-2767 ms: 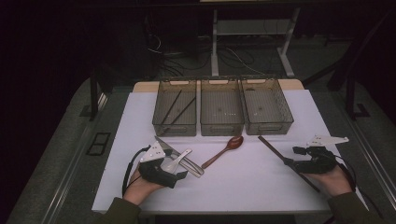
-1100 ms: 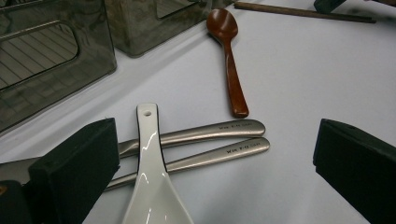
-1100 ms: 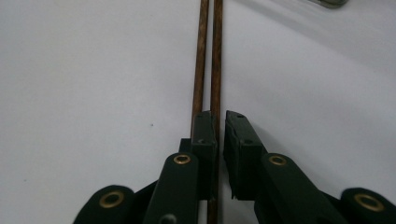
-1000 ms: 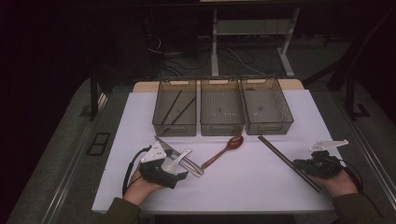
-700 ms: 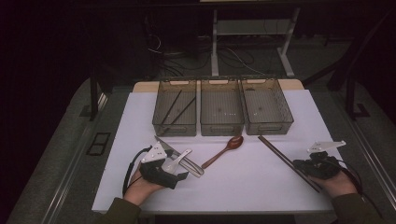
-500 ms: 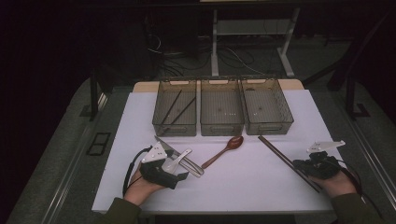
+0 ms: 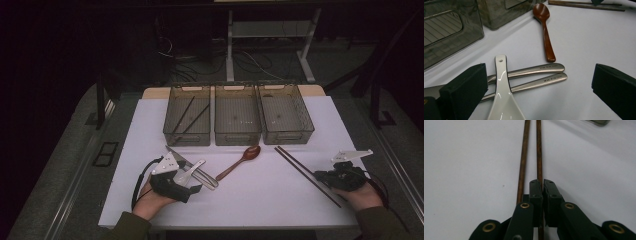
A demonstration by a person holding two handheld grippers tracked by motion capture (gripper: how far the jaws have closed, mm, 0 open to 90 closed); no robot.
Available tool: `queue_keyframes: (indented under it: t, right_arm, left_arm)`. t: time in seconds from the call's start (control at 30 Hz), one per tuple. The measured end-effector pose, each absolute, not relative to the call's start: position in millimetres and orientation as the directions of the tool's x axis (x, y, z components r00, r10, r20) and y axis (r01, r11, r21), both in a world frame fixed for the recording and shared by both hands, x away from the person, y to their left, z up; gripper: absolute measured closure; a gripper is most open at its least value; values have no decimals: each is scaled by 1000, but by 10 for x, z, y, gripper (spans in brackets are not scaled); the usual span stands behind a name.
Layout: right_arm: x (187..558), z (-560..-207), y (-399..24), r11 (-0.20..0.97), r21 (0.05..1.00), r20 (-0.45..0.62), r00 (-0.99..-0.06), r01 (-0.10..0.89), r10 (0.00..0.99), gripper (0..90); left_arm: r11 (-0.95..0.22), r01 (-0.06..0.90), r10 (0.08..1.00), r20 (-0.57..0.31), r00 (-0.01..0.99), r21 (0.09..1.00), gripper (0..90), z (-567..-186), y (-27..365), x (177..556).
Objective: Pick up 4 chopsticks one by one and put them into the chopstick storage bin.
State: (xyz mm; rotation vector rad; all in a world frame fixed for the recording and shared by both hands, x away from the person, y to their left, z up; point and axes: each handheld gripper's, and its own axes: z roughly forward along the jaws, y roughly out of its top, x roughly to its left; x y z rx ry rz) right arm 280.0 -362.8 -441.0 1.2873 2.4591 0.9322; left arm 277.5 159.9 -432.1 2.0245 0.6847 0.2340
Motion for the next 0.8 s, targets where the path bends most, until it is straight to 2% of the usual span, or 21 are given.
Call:
queue_keyframes:
  t: [0.8]
  right_arm:
    - [2743, -4215, -3746, 375, 694, 128, -618, 615, 776, 854]
  left_arm:
    - [-394, 373, 552, -108, 827, 840, 0, -4321, 1603, 2777]
